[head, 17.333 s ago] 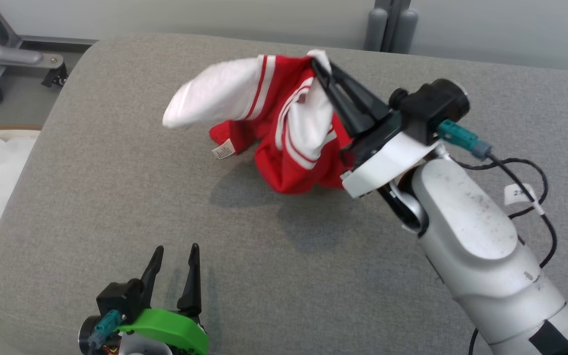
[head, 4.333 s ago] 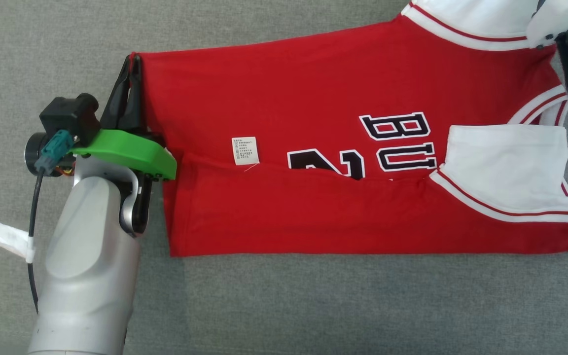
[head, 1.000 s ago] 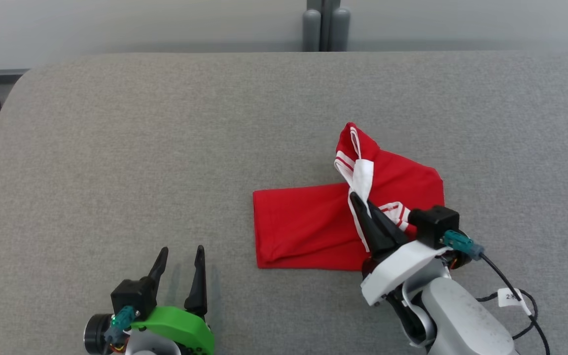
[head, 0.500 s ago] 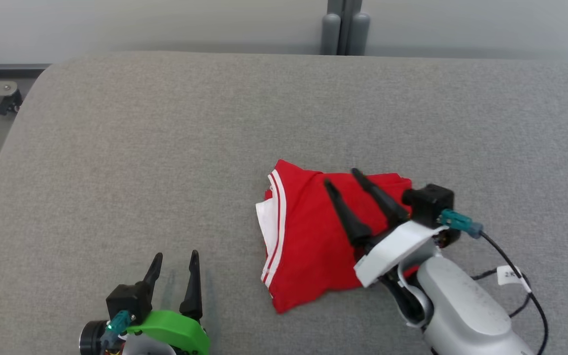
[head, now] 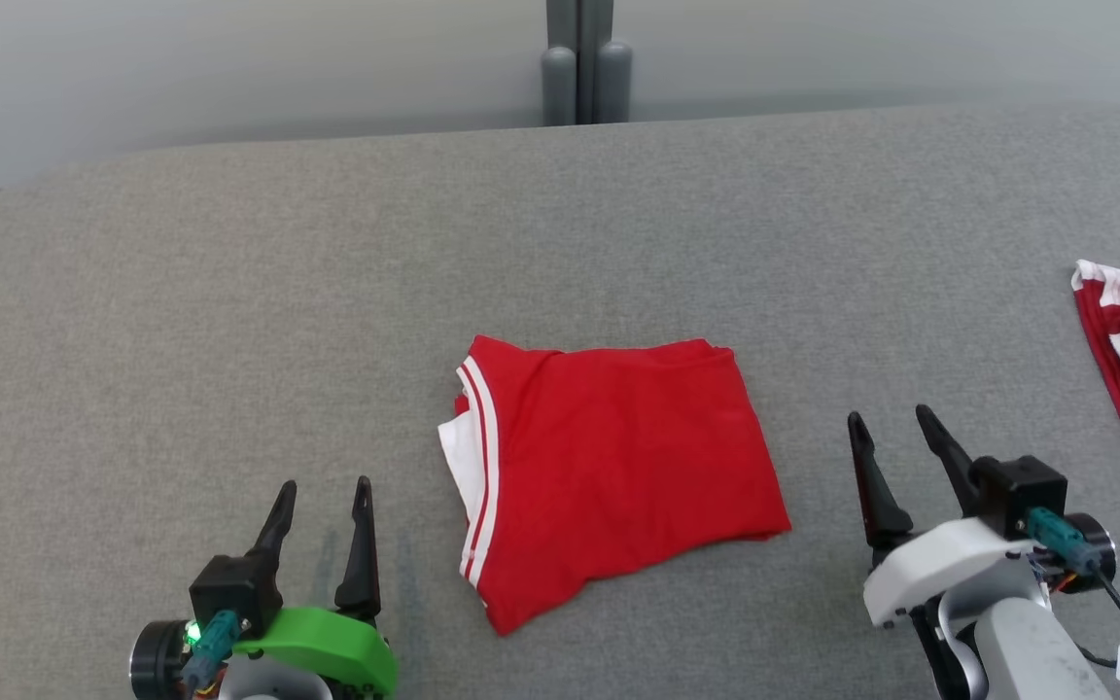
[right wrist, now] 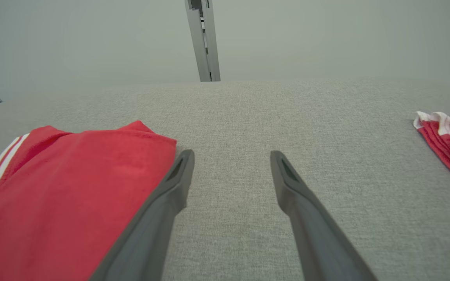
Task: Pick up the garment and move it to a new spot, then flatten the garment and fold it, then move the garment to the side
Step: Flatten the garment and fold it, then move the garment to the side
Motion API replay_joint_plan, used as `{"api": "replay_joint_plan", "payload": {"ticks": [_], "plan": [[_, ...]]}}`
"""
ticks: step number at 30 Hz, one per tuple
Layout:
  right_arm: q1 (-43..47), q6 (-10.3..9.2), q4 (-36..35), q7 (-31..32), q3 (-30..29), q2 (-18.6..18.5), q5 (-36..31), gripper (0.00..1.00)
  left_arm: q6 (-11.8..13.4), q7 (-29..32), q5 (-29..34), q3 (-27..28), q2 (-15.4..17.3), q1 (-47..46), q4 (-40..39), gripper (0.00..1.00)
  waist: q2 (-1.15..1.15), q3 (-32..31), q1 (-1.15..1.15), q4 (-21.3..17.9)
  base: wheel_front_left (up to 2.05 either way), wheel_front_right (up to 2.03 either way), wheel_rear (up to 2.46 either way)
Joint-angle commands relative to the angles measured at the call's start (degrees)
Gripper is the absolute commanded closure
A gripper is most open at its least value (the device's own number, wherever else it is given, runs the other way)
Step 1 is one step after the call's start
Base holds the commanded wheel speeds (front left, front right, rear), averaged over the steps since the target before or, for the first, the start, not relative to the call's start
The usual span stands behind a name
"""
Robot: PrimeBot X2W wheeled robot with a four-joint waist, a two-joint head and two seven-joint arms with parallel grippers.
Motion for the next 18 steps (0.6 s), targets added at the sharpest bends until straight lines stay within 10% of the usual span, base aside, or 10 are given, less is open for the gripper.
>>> {"api": "replay_joint_plan", "payload": {"ticks": [1, 18], "plan": [[1.65, -0.06, -0.36, -0.22, -0.41, -0.14, -0.82, 0.0, 0.31, 0.03, 0.68, 0.55, 0.21, 1.45, -0.66, 0.0, 0.0, -1.02, 0.0, -1.26, 0.0, 0.0, 0.0], [5.03, -0.06, 0.67, -0.23, 1.18, -0.16, -0.31, 0.0, 0.47, 0.03, 2.27, 0.3, 0.2, 3.39, -3.62, 0.0, 0.0, -0.82, 0.0, -1.18, 0.0, 0.0, 0.0]]}}
